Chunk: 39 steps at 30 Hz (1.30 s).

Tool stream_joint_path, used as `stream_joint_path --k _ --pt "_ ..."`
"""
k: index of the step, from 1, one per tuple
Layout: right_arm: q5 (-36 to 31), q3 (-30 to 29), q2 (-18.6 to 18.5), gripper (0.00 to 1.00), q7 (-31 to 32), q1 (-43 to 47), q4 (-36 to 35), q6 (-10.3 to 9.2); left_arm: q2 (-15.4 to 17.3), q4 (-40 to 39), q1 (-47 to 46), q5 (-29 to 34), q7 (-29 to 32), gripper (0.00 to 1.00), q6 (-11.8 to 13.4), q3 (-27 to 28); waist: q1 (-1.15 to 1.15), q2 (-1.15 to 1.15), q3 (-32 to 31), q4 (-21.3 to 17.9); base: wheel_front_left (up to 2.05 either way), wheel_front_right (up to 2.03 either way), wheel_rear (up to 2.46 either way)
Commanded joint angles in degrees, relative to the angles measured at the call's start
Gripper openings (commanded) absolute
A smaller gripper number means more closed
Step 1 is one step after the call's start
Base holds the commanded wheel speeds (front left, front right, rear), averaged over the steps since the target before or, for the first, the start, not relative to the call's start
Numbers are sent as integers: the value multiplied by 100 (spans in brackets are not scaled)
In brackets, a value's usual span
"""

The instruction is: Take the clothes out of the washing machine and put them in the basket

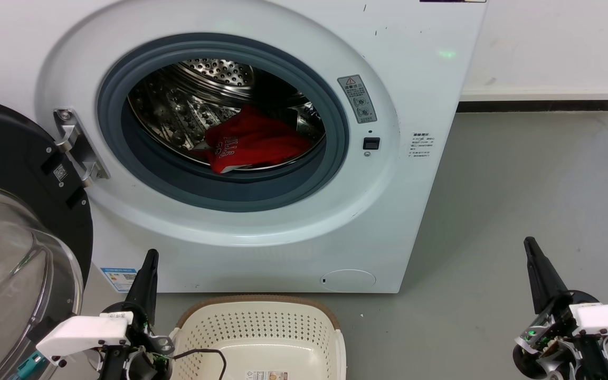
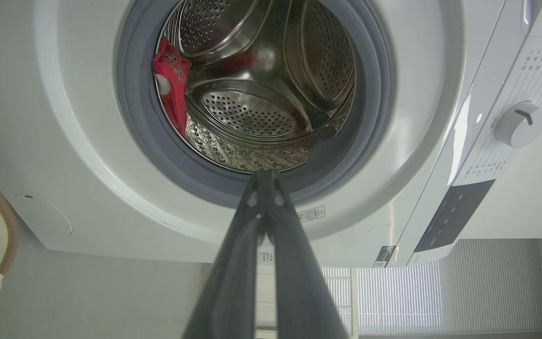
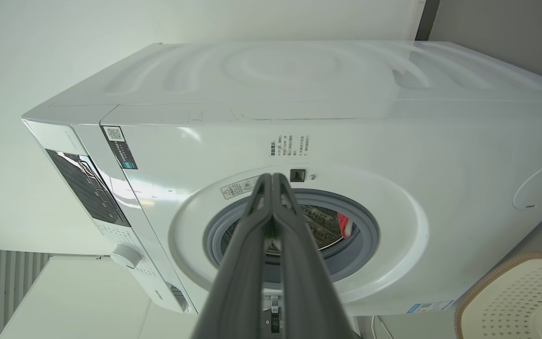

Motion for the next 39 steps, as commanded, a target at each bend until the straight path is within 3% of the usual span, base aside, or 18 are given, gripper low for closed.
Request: stream_joint_path --k 1,39 --pt "-25 2 22 0 0 -82 8 -2 -2 -4 -33 2 9 0 -12 16 0 0 0 0 0 0 0" --pt "-26 3 22 0 -1 -82 8 -2 -2 -4 -33 2 9 0 -12 16 0 0 0 0 0 0 0"
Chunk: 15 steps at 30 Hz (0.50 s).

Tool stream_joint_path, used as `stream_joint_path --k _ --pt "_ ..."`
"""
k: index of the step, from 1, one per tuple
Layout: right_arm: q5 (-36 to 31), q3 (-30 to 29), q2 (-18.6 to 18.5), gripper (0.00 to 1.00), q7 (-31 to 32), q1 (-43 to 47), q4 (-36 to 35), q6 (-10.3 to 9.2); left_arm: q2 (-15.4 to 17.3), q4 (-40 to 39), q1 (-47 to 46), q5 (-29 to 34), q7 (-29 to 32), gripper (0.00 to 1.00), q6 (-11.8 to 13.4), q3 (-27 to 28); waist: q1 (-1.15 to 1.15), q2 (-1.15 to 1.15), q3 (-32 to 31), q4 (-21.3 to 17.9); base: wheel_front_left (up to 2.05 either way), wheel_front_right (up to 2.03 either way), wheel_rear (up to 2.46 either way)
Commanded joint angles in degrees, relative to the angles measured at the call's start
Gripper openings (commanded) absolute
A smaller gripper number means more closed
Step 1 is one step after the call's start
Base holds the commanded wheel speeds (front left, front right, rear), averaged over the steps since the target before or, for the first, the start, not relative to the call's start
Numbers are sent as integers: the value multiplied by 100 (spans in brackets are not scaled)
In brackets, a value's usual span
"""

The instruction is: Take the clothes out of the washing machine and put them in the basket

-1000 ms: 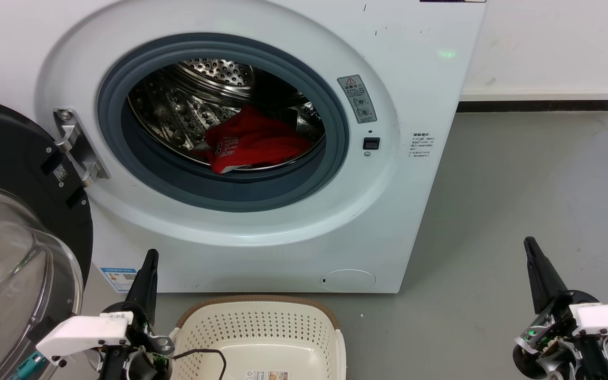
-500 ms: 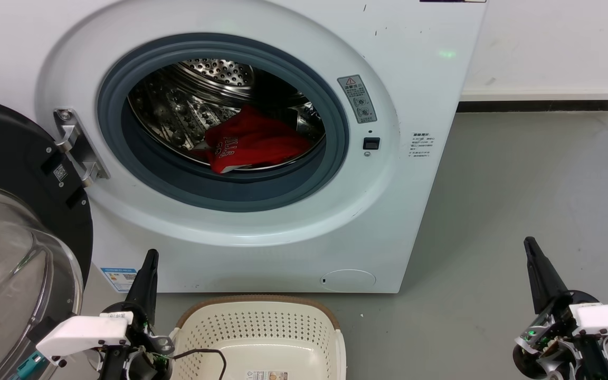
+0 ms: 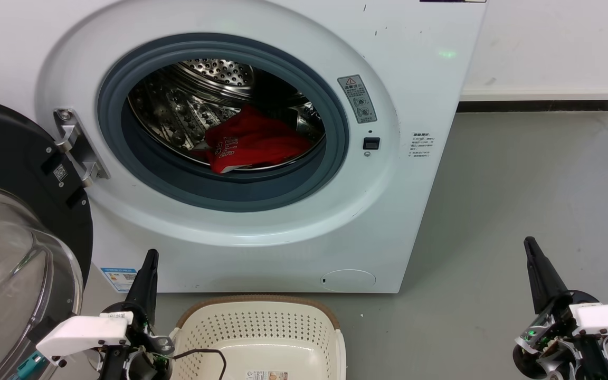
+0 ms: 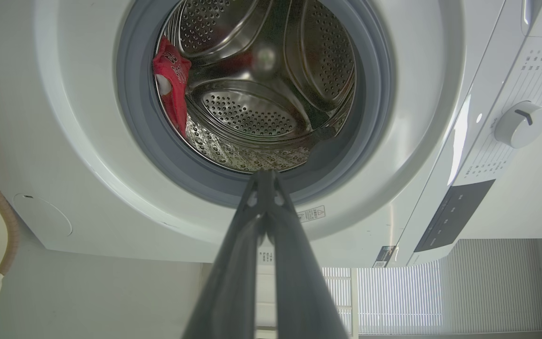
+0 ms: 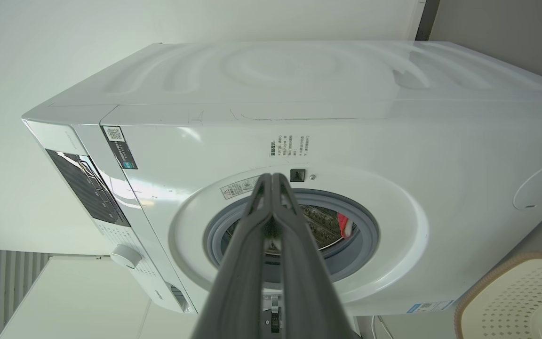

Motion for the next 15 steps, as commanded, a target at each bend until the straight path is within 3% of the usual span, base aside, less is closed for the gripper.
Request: stream_joint_path --k 1,8,9,15 --pt "-26 3 22 0 -1 -82 8 -2 -2 -4 -33 2 9 0 -12 16 0 0 0 0 0 0 0" --pt "-26 3 21 0 -1 -82 8 -2 -2 -4 -33 2 9 0 -12 16 0 0 0 0 0 0 0" --pt "-1 0 1 100 -2 0 -1 0 0 0 0 0 -2 100 0 0 0 0 0 0 0 0 0" --pt "-35 29 4 100 -68 178 137 -1 -15 128 176 20 -72 100 1 -42 0 0 2 2 0 0 0"
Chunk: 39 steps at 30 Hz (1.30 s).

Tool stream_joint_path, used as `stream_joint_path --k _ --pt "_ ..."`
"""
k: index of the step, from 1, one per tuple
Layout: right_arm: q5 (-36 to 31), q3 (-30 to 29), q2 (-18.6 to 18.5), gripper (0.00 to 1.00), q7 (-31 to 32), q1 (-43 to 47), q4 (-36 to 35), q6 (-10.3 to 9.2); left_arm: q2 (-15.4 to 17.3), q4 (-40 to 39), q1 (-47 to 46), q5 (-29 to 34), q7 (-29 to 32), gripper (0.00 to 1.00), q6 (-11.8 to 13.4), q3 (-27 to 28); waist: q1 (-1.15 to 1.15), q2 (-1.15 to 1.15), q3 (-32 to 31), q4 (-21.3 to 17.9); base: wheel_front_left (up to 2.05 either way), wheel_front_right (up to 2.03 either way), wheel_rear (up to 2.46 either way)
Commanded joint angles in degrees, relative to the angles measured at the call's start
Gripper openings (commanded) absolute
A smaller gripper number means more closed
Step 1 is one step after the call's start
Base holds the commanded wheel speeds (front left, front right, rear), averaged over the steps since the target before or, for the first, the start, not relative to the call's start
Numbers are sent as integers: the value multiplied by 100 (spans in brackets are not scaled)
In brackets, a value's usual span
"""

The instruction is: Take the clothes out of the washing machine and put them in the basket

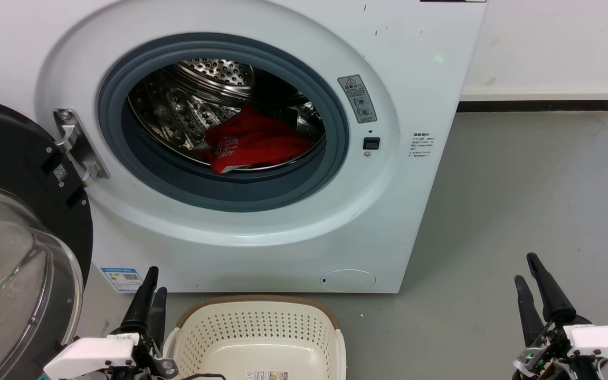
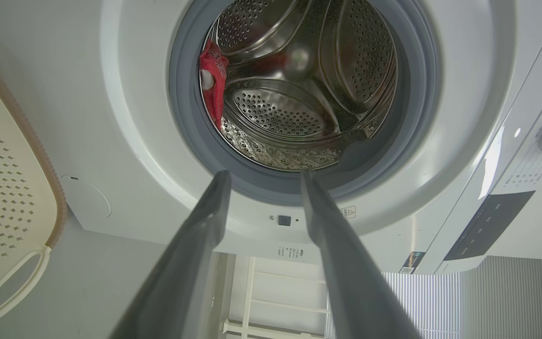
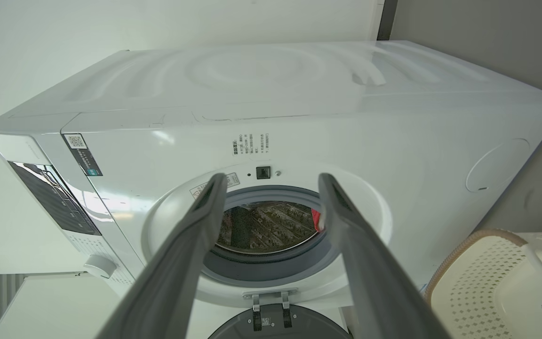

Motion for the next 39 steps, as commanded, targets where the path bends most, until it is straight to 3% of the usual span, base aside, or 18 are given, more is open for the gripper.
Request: stream_joint_path --k 1,9,10,25,39 --pt "-58 19 -2 100 -47 -80 -128 0 7 -150 -93 40 -52 100 -5 0 0 0 0 2 0 0 0" --pt "-600 36 -1 100 -276 20 -320 0 10 -370 -51 678 -281 100 48 58 0 0 7 7 0 0 0" --pt "-901 61 0 100 -357 54 -436 0 10 -508 -31 1014 -361 100 131 28 0 0 13 8 0 0 0" --pt "-2586 73 1 100 -722 229 -1071 0 14 -1059 96 2893 -726 100 664 -365 0 0 35 9 0 0 0" --pt "-4218 223 3 100 -1015 409 -1518 0 17 -1326 220 4340 -1016 100 960 -576 0 0 43 7 0 0 0"
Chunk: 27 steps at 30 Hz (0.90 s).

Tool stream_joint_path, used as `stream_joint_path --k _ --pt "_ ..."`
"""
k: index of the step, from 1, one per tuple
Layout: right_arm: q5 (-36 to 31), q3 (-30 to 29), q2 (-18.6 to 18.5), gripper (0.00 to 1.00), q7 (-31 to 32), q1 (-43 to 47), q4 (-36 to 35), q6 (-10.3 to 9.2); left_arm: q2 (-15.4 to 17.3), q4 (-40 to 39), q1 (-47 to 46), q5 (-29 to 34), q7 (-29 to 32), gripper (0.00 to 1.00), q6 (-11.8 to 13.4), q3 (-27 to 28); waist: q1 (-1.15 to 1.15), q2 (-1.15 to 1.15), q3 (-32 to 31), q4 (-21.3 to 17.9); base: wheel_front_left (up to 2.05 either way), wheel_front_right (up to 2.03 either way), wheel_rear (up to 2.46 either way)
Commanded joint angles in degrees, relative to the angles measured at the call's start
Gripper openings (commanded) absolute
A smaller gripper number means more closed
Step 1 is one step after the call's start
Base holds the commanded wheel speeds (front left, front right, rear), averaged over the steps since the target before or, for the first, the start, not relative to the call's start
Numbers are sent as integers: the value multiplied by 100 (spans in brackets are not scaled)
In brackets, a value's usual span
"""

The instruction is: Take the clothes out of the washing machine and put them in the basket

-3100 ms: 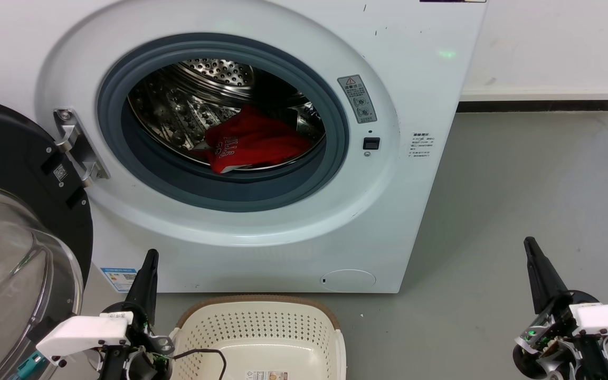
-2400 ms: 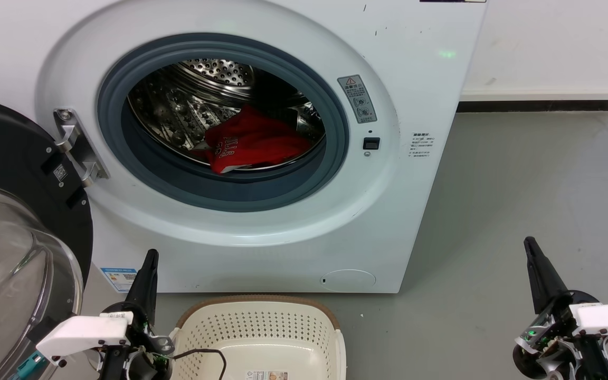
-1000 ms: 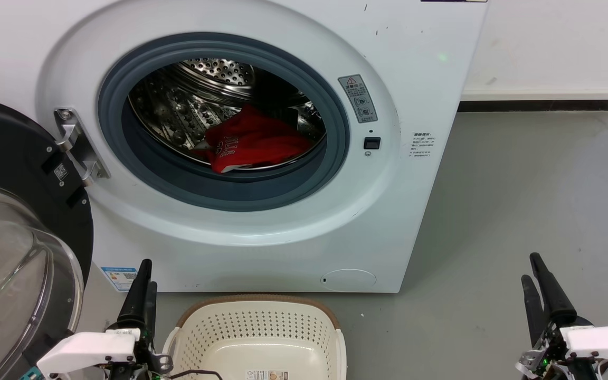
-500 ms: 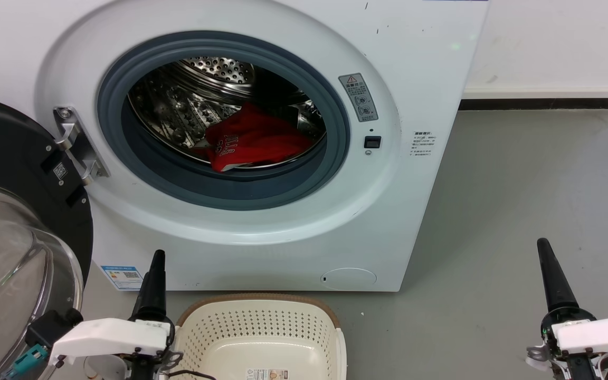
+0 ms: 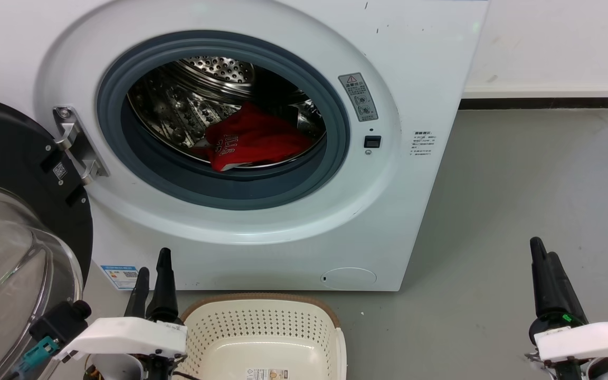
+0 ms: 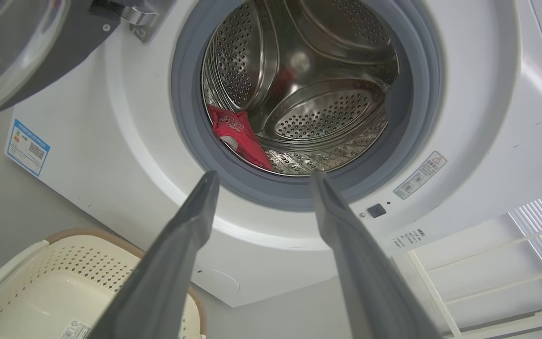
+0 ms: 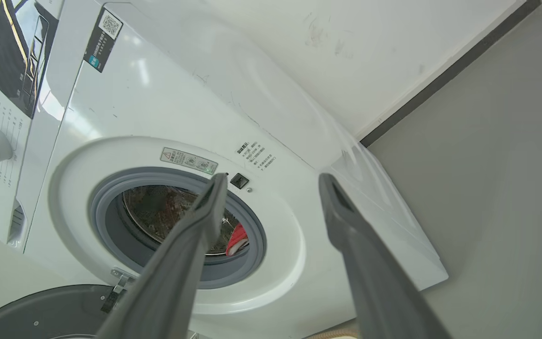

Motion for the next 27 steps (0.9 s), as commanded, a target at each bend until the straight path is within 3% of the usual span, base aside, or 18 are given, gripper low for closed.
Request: stream_joint_path --k 1,27 --pt "-243 23 -2 100 -66 -21 -151 0 12 -130 18 227 -58 100 36 -17 0 0 0 0 0 0 0" --pt "-2572 208 1 100 -493 340 -628 0 102 -432 284 2235 -482 100 278 -301 0 0 -4 1 0 0 0"
